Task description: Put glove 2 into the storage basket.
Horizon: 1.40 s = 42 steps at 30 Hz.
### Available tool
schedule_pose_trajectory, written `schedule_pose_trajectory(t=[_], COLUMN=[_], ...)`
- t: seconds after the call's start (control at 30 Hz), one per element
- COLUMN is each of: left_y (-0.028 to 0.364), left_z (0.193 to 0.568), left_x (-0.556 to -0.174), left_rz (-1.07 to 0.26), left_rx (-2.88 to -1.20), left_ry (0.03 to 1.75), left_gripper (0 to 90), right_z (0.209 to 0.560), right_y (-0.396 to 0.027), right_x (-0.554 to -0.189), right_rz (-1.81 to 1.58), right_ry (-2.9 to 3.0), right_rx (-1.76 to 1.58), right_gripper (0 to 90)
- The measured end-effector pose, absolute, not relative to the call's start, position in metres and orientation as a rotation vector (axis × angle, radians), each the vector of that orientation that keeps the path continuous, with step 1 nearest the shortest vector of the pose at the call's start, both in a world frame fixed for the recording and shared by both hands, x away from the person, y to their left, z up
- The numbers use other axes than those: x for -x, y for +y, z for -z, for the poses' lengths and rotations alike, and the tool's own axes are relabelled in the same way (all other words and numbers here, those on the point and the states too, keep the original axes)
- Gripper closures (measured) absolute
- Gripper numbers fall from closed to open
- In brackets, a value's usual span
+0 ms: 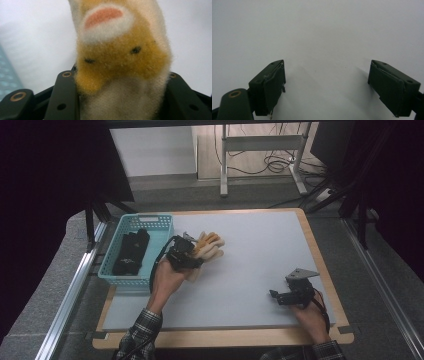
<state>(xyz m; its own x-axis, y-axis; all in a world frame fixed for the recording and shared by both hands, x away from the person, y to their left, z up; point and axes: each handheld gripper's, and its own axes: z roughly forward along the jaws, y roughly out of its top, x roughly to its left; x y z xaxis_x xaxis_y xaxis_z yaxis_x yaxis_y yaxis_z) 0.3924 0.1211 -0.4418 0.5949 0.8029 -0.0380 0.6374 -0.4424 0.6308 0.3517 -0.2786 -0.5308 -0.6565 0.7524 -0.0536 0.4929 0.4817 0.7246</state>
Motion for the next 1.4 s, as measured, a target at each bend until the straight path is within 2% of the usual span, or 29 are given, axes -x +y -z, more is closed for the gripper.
schedule_pose_trajectory(t=[0.57,1.4], left_y=[0.145,0.229], left_z=[0.428,0.401], left_x=[-0.397,-0.406], left_rz=[-0.401,-0.501], left_rx=[-2.198,-2.063], left_ry=[1.192,1.425], left_gripper=[53.4,53.1], right_z=[0.531,0.531], right_y=[-0.279,-0.279], right_x=[-0.352,-0.352], right_rz=[-0.984,-0.983], right_ry=[2.367,2.366], right_rx=[-1.043,-1.045], right_gripper=[14.0,14.0])
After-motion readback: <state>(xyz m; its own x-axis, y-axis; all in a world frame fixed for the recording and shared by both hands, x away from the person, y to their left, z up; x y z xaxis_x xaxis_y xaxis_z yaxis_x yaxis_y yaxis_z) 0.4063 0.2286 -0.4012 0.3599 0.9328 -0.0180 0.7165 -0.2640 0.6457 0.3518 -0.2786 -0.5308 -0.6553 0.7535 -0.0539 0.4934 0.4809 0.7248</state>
